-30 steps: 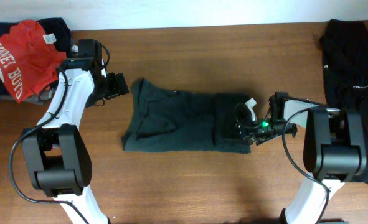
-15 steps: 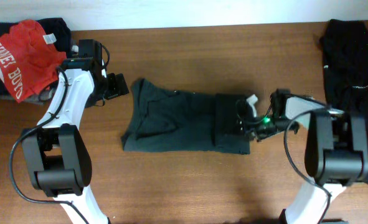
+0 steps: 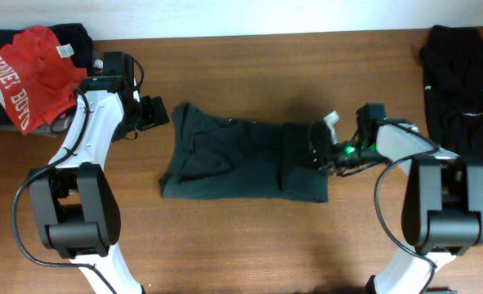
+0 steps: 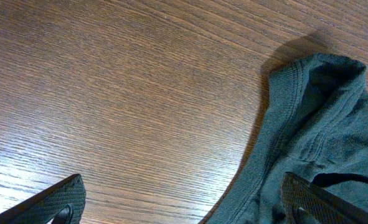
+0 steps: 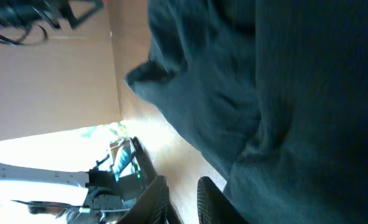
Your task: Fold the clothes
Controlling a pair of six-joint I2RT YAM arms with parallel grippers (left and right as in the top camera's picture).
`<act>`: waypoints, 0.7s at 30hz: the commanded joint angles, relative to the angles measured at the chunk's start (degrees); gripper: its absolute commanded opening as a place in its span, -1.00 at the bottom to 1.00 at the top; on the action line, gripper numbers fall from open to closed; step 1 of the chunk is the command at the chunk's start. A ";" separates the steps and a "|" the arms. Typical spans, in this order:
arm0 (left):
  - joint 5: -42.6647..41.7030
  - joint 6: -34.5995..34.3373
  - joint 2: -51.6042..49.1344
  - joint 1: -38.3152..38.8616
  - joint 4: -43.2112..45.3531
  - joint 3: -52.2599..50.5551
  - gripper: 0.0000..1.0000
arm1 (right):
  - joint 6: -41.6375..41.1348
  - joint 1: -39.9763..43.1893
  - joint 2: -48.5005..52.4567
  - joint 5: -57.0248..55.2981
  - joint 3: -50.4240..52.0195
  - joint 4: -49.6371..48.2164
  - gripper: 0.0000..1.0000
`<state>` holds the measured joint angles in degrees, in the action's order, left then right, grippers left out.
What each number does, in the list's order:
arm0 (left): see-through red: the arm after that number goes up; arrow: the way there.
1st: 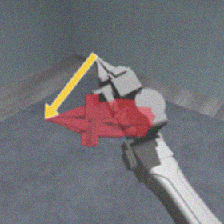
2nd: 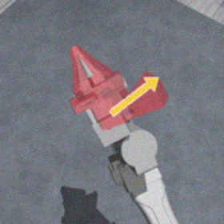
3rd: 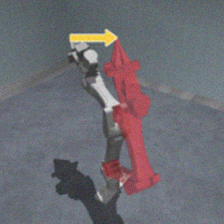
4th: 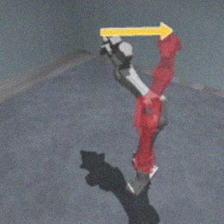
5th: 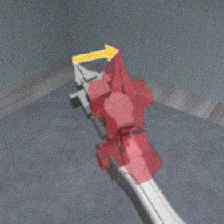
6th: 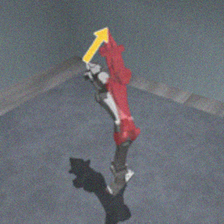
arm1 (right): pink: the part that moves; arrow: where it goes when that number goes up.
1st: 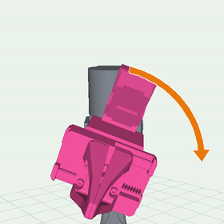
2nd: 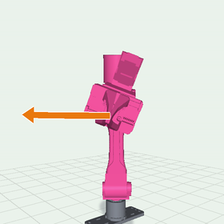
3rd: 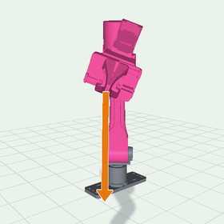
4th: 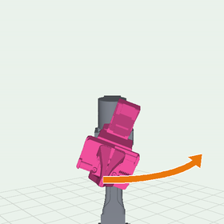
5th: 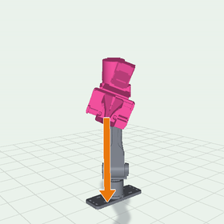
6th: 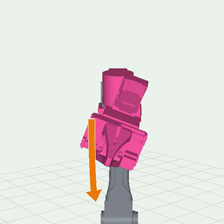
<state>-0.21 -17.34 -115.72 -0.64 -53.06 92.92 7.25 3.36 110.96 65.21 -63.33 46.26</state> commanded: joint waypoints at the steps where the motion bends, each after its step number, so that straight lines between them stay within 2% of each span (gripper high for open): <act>1: -0.46 0.09 0.66 0.28 0.11 0.66 0.98 | -0.31 -3.48 2.97 1.90 3.43 -1.55 -0.55; 7: -0.46 0.09 0.66 0.28 0.04 0.66 0.99 | -2.23 -7.17 5.68 2.10 6.45 -5.20 -0.55; 12: -0.46 0.11 0.66 0.28 -0.11 0.66 0.99 | -9.20 -6.12 6.40 -4.63 6.88 -8.17 -0.82; 21: -0.46 0.11 0.66 0.28 -0.09 0.66 0.98 | -9.49 -5.49 1.44 8.87 1.11 -7.93 -0.85</act>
<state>-0.21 -17.32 -115.72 -0.64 -53.08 92.90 -1.06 -2.72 116.25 67.66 -58.43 38.52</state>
